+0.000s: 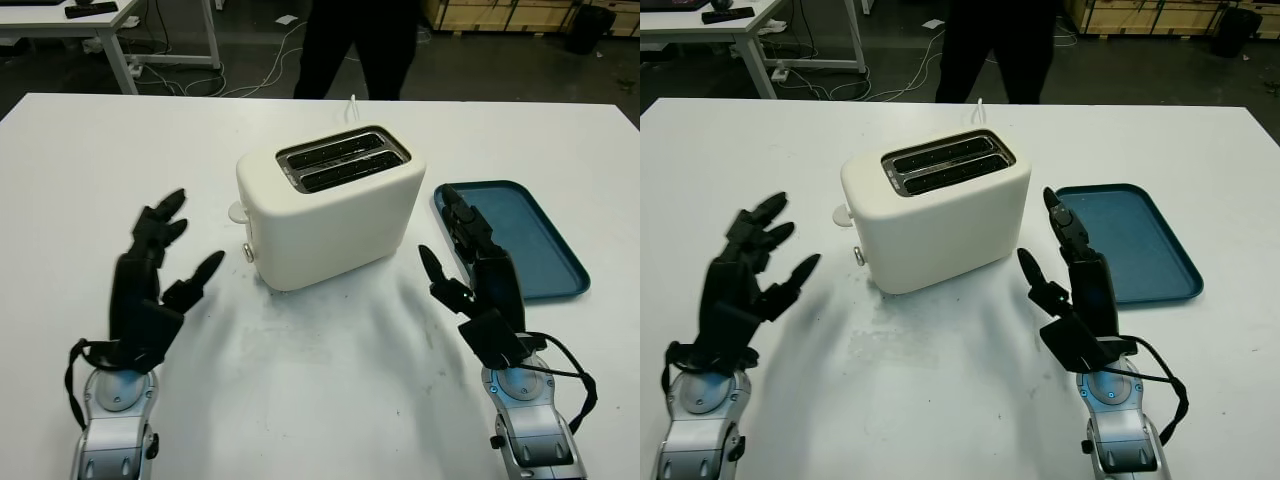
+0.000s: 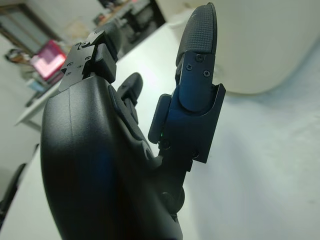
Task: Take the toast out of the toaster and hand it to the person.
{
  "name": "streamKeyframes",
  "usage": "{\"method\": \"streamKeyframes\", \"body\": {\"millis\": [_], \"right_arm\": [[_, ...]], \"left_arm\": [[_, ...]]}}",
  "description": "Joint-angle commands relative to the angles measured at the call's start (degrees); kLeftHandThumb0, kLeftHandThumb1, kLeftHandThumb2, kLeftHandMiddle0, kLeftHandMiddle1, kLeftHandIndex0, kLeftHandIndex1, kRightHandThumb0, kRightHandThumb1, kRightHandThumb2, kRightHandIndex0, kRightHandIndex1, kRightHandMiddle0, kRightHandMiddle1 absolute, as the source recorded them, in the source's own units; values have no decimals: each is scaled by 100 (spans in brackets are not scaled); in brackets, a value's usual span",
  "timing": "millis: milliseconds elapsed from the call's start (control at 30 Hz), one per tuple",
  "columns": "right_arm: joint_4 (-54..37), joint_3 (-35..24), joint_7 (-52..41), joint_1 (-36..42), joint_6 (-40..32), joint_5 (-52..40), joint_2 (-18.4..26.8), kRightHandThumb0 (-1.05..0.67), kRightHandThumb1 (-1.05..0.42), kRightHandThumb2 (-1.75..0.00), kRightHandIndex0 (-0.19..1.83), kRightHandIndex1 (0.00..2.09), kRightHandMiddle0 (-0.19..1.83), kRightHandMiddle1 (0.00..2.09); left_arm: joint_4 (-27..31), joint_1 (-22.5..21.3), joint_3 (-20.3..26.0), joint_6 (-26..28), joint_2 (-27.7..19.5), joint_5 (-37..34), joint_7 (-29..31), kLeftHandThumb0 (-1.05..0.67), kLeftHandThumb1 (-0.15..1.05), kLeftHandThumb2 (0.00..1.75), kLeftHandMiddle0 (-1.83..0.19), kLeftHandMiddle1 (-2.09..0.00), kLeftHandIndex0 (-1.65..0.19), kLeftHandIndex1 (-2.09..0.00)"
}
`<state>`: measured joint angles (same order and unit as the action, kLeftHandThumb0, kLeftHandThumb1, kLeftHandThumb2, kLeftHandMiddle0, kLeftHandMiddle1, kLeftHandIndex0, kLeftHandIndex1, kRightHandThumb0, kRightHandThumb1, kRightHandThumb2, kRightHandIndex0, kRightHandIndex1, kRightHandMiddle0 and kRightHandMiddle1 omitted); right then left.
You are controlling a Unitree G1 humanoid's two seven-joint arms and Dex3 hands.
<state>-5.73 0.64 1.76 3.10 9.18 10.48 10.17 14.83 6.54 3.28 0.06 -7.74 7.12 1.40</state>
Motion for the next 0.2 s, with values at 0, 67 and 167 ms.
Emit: {"method": "streamKeyframes", "body": {"millis": [0, 67, 167], "right_arm": [[8, 32, -57, 7, -60, -49, -59, -48, -92, -57, 19, 1, 17, 1], [37, 51, -50, -16, -60, -16, -81, -48, -92, -57, 24, 3, 18, 1], [10, 64, -33, -44, -151, -2, -114, -49, -92, -57, 33, 7, 18, 1]], "left_arm": [[-56, -108, -12, 101, -52, 56, 3, -75, 92, 29, 0, -65, -14, -30], [-95, -185, 7, 177, -98, 106, -11, -75, 92, 30, 0, -66, -13, -29], [-120, -273, 33, 257, -176, 123, 0, -76, 92, 31, 0, -65, -12, -29]]}}
